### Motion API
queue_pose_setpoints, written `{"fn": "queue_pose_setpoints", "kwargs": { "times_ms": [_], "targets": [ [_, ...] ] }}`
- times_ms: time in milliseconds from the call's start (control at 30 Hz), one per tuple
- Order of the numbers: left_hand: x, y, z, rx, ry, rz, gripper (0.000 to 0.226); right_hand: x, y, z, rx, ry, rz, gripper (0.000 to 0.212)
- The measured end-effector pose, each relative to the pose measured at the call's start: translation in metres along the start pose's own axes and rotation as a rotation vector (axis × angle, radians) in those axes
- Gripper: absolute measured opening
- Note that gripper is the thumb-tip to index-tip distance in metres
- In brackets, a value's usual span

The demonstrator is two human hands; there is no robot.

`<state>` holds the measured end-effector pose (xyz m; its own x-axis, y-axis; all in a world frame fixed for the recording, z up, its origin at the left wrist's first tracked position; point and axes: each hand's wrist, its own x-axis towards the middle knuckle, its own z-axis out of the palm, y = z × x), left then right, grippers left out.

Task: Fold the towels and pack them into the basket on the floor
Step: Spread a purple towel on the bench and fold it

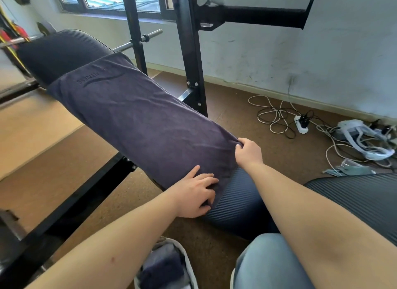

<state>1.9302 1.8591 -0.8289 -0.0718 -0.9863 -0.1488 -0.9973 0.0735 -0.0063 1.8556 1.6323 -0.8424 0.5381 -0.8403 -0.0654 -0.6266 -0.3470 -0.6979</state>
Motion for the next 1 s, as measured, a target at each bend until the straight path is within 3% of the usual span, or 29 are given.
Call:
{"fn": "queue_pose_setpoints", "kwargs": {
  "times_ms": [133, 267, 300, 433, 567, 633, 833, 1000],
  "targets": [
    [-0.005, -0.001, -0.003, -0.207, 0.216, -0.091, 0.014, -0.003, -0.012, -0.010, 0.184, 0.027, 0.061, 0.046],
    [-0.009, -0.002, -0.021, -0.460, 0.405, -0.361, 0.004, 0.001, -0.036, -0.016, 0.368, -0.118, 0.095, 0.081],
    [-0.010, -0.003, -0.027, -0.514, 0.423, -0.439, 0.006, 0.004, -0.042, -0.015, 0.407, -0.163, 0.083, 0.079],
    [-0.014, -0.016, -0.050, -0.722, 0.529, -0.706, 0.006, 0.004, -0.082, -0.016, 0.614, -0.233, 0.079, 0.041],
    [-0.027, -0.037, -0.072, -0.959, 0.673, -0.904, 0.003, 0.005, -0.120, -0.018, 0.674, -0.264, 0.016, 0.052],
    [-0.036, -0.048, -0.080, -1.066, 0.725, -0.964, 0.006, 0.006, -0.138, -0.020, 0.676, -0.301, -0.025, 0.059],
    [-0.062, -0.087, -0.098, -1.198, 0.939, -1.091, 0.011, 0.009, -0.185, -0.015, 0.635, -0.343, -0.057, 0.044],
    [-0.081, -0.124, -0.100, -1.212, 1.038, -1.110, 0.005, 0.016, -0.207, -0.008, 0.273, -0.237, -0.271, 0.044]
  ]
}}
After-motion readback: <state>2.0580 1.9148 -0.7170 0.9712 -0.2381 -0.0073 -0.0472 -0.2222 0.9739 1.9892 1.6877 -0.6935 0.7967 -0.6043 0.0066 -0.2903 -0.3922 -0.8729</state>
